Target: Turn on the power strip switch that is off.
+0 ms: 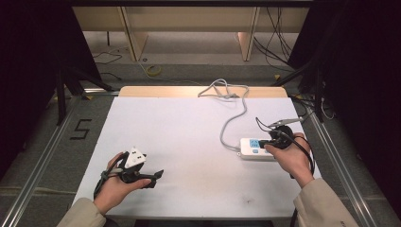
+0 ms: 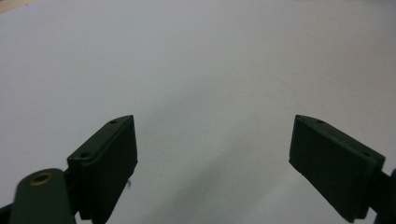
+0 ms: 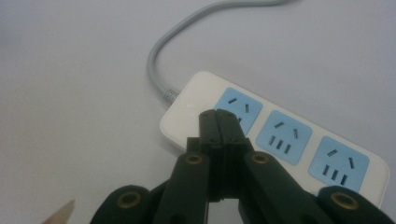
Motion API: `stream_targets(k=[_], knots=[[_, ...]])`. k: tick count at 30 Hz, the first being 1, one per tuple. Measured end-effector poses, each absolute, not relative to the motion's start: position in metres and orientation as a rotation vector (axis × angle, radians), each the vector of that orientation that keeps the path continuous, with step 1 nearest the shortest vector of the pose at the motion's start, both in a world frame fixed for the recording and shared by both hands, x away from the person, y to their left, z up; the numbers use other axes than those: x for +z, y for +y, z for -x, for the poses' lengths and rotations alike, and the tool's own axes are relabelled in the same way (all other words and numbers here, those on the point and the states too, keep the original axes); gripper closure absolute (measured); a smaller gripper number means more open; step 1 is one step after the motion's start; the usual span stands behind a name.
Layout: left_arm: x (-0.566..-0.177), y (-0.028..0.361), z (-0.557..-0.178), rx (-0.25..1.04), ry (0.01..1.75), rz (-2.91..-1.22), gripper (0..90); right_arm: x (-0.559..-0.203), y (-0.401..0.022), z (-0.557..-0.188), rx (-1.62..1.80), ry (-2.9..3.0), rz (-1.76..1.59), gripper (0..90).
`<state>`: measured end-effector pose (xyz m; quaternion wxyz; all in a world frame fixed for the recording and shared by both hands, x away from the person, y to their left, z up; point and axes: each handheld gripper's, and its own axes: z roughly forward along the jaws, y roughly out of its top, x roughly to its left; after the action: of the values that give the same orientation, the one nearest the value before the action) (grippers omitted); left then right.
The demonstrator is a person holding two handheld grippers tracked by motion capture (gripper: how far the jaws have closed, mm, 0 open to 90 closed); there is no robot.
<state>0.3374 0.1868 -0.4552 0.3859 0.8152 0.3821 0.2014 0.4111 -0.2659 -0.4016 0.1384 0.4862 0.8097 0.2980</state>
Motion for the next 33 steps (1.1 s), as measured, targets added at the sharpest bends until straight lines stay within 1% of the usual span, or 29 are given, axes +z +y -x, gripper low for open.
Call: stream_targets(k=[8,33], knots=[[-0.455,0.187,-0.337,0.513,0.974,-2.077,14.8,-0.401,-0.263,-0.419,0.823,2.367,-1.416,90.0],[-0.455,0.186,-0.338,0.513,0.970,-2.079,14.8,-0.403,-0.259,-0.428,0.756,2.412,-1.452,90.0]])
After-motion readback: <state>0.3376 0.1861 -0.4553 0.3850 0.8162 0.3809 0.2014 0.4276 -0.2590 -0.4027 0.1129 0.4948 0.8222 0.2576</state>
